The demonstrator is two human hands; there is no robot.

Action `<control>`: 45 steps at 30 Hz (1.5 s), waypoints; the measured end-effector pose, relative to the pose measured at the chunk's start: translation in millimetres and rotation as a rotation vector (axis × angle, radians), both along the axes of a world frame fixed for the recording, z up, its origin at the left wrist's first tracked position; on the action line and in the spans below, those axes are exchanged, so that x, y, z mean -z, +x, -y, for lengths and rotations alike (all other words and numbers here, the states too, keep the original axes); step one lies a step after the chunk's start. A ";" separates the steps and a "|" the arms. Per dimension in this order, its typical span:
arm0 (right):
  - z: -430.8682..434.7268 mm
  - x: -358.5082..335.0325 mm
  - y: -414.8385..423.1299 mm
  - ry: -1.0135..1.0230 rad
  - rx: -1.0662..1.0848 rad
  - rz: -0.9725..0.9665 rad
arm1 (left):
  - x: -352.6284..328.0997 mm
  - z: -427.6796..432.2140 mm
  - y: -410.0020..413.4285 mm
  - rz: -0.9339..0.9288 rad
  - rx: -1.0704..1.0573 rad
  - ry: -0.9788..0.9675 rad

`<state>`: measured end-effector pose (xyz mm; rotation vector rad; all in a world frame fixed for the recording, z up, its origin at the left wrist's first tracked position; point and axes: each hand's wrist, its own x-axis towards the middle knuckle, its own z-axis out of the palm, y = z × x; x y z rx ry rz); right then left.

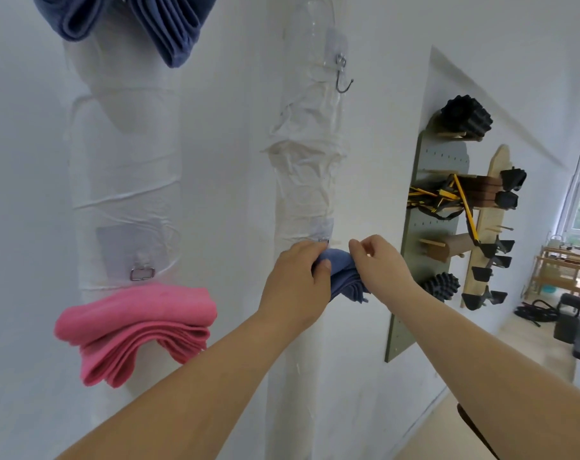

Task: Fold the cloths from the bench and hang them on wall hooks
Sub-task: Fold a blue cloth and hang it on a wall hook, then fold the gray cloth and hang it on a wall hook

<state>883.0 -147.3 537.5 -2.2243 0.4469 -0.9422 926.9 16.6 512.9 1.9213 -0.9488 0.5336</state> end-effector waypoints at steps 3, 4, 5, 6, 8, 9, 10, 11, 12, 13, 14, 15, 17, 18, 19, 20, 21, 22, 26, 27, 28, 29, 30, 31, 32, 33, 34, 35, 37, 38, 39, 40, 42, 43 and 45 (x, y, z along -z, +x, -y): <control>-1.1 -9.0 -12.5 -0.141 0.062 0.064 | -4.2 -5.8 -10.6 0.010 -0.005 -0.011; -1.7 -10.5 -18.1 -0.149 0.058 0.070 | -5.3 -9.0 -15.6 0.017 0.000 -0.006; -2.5 -11.0 -24.3 -0.152 0.046 0.070 | -6.4 -13.0 -21.6 0.033 0.008 -0.005; -4.6 -10.7 -31.3 -0.159 0.037 0.071 | -6.5 -18.1 -28.8 0.054 0.013 -0.008; -12.6 -5.2 -48.3 -0.176 0.026 0.074 | -0.8 -30.9 -46.1 0.082 0.019 -0.033; -18.1 0.1 -58.3 -0.174 0.023 0.075 | 5.6 -37.5 -56.1 0.073 0.033 -0.051; -24.5 8.0 -70.1 -0.163 0.023 0.071 | 15.0 -44.1 -67.4 0.042 0.061 -0.061; -32.9 18.7 -84.8 -0.145 0.025 0.061 | 27.2 -51.1 -79.9 -0.008 0.101 -0.060; -41.6 32.4 -101.3 -0.120 0.027 0.047 | 41.7 -58.6 -93.3 -0.067 0.143 -0.046; -50.7 47.9 -118.9 -0.091 0.028 0.022 | 58.2 -66.2 -106.1 -0.122 0.180 -0.018; -59.9 66.3 -138.5 -0.058 0.034 -0.017 | 76.6 -74.2 -119.1 -0.177 0.212 0.022; -69.6 86.0 -159.8 -0.020 0.042 -0.071 | 95.4 -82.3 -132.5 -0.233 0.243 0.067; -89.9 127.8 -207.1 0.079 0.044 -0.207 | 132.7 -97.3 -160.3 -0.329 0.315 0.143; -100.6 150.3 -231.4 0.118 0.050 -0.282 | 151.7 -104.8 -174.6 -0.365 0.349 0.179; -112.9 171.2 -256.8 0.145 0.068 -0.351 | 171.2 -111.9 -189.2 -0.398 0.384 0.221; -124.6 193.3 -282.2 0.175 0.101 -0.409 | 190.5 -118.8 -205.6 -0.430 0.427 0.267; -135.8 214.9 -307.1 0.220 0.142 -0.451 | 209.1 -125.2 -222.3 -0.458 0.474 0.308; -147.1 236.2 -332.8 0.282 0.185 -0.487 | 227.7 -131.8 -239.7 -0.483 0.521 0.345; -197.5 308.4 -439.0 0.529 0.339 -0.574 | 288.7 -155.6 -313.0 -0.548 0.650 0.511; -211.4 320.0 -466.8 0.568 0.369 -0.592 | 299.0 -163.2 -334.8 -0.571 0.673 0.549; -225.2 329.7 -495.3 0.611 0.400 -0.594 | 306.9 -170.4 -357.4 -0.601 0.699 0.583; -239.3 336.4 -523.9 0.661 0.430 -0.571 | 314.5 -176.2 -380.1 -0.624 0.727 0.608; -251.8 343.2 -551.9 0.712 0.463 -0.538 | 323.0 -182.4 -402.3 -0.639 0.745 0.636; -265.0 347.7 -579.2 0.753 0.501 -0.505 | 331.1 -188.1 -424.9 -0.654 0.760 0.659; -277.1 353.3 -606.0 0.783 0.544 -0.479 | 340.1 -193.8 -448.1 -0.675 0.775 0.684; -288.3 358.1 -630.8 0.798 0.583 -0.469 | 349.4 -199.2 -471.1 -0.703 0.801 0.705; -297.4 366.0 -656.3 0.801 0.618 -0.477 | 358.3 -203.8 -494.0 -0.724 0.827 0.730; -305.4 372.9 -681.0 0.797 0.645 -0.495 | 365.9 -208.0 -517.2 -0.738 0.847 0.754; -318.9 386.8 -729.0 0.812 0.683 -0.479 | 381.4 -214.6 -561.4 -0.739 0.866 0.807; -324.9 393.7 -753.9 0.830 0.701 -0.448 | 389.7 -217.6 -583.4 -0.737 0.871 0.831; -332.1 396.7 -778.2 0.850 0.717 -0.431 | 400.5 -221.2 -605.5 -0.743 0.869 0.853; -339.0 398.4 -801.6 0.875 0.728 -0.406 | 411.5 -224.8 -627.8 -0.761 0.855 0.876; -349.9 401.4 -845.4 0.930 0.764 -0.355 | 435.5 -229.4 -672.2 -0.814 0.823 0.914; -350.0 403.3 -864.3 0.956 0.778 -0.332 | 446.8 -229.3 -692.9 -0.846 0.801 0.930; -343.8 411.7 -895.8 0.980 0.832 -0.287 | 465.2 -229.5 -725.9 -0.895 0.777 0.955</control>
